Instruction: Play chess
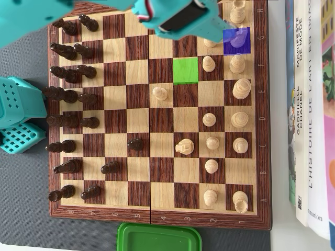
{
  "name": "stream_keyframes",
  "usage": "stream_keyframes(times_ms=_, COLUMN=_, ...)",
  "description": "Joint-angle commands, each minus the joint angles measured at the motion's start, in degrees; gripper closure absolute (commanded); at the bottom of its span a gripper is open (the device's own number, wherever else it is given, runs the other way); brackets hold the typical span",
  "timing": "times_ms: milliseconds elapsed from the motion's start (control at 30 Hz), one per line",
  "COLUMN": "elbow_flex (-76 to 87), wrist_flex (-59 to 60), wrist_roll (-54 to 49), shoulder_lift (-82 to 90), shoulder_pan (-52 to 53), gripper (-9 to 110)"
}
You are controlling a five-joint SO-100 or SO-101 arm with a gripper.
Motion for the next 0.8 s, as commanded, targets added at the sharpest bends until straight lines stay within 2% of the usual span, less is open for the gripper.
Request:
stream_keyframes(times_ms=0, elbow_flex=-4.3, wrist_flex=0.0, wrist_roll=-0.1, shoulder_lift=-0.9, shoulder_pan=0.8, gripper=81)
stream_keyframes(times_ms=767, elbow_flex=-7.8, wrist_flex=0.0, wrist_roll=-0.4, shoulder_lift=-7.2, shoulder_pan=2.9, gripper=88)
